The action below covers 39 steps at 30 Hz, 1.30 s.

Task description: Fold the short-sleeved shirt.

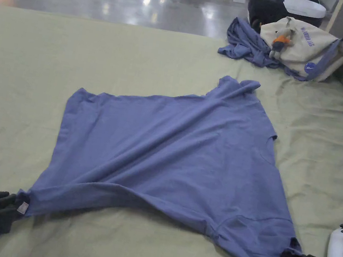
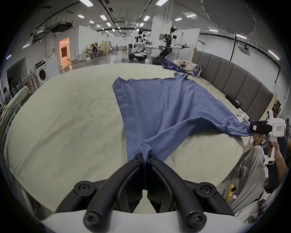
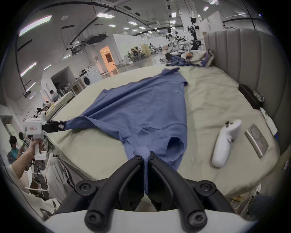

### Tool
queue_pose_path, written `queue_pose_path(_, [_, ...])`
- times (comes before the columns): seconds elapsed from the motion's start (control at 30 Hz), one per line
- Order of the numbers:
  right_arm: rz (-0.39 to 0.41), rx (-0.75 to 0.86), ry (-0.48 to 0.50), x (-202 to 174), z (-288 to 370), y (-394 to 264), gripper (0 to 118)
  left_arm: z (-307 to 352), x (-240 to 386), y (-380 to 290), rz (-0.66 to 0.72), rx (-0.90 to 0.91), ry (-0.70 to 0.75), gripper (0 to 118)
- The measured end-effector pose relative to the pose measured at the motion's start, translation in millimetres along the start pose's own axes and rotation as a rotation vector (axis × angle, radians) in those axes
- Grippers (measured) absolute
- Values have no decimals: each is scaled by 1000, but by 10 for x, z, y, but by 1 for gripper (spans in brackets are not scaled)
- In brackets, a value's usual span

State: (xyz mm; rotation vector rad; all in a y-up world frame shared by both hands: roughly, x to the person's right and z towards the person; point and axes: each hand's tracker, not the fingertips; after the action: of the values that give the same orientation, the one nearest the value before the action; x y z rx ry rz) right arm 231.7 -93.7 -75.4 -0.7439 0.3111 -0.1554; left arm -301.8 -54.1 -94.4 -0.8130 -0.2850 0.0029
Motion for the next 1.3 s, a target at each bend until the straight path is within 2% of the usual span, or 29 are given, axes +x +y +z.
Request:
queue_pose_path(0.07, [-11,-4,2,27,74,-46,2,67,-40,24,30,18,-37,3])
queue_pose_path(0.2, [-41,16,-1,107,169,-41,2,150,-141,92,63,56,-15,3])
queue_pose_path(0.3, [-29,20,-32,135,144,-42,2,105,-168,95,69,35,-14,3])
queue_pose_path(0.33, [-17,21,-49,117,130,-53,2,59,-136,71,49,19,12,6])
queue_pose_path(0.37, [-8,29,-62,102,121,-68,3,13,-111,51,59,13,34,20])
queue_pose_path(0.4, [-5,31,-71,94,117,-78,9,-18,-90,34,79,-6,61,47])
queue_pose_path(0.43, [-6,31,-89,86,126,-86,40,-37,-53,-23,88,-12,88,82])
queue_pose_path(0.47, [-9,34,-98,78,151,-109,73,-3,1,-97,85,2,92,83])
queue_pose_path(0.5, [-18,34,-87,85,185,-130,90,74,68,-183,80,42,106,83])
queue_pose_path(0.53, [-26,49,-77,66,241,-150,90,149,145,-244,74,67,144,83])
queue_pose_path(0.7, [20,164,-75,-128,574,-115,88,562,418,-484,30,162,177,83])
queue_pose_path(0.73, [16,162,-60,-159,614,-84,74,633,442,-495,32,168,172,78])
queue_pose_path(0.77, [15,167,-49,-195,655,-57,38,714,445,-496,43,181,149,61])
queue_pose_path(0.8, [25,168,-42,-236,688,-33,3,768,439,-459,51,169,123,13])
queue_pose_path(0.83, [39,187,-49,-280,704,-26,2,768,431,-391,61,134,124,0])
queue_pose_path(0.87, [61,227,-103,-298,735,-25,2,763,452,-374,68,127,138,0])
queue_pose_path(0.9, [55,214,-29,-293,749,-5,2,770,436,-369,60,151,169,0])
queue_pose_path(0.93, [39,194,18,-291,756,25,2,783,370,-296,75,92,118,0])
queue_pose_path(0.97, [42,220,-11,-316,781,22,2,755,254,-267,99,105,98,0])
queue_pose_path(1.07, [56,205,0,-351,745,103,2,665,94,-72,106,40,56,0])
queue_pose_path(1.17, [21,204,24,-311,703,158,2,426,-87,142,116,-29,5,0])
queue_pose_path(1.2, [15,201,24,-294,688,163,2,305,-109,190,98,-65,29,1])
queue_pose_path(1.23, [12,204,20,-277,674,159,2,180,-117,264,69,-118,68,29])
queue_pose_path(1.27, [13,199,14,-261,658,169,2,77,-120,244,30,-104,100,76])
queue_pose_path(1.3, [16,185,0,-235,643,165,2,-67,-151,249,-2,-145,97,101])
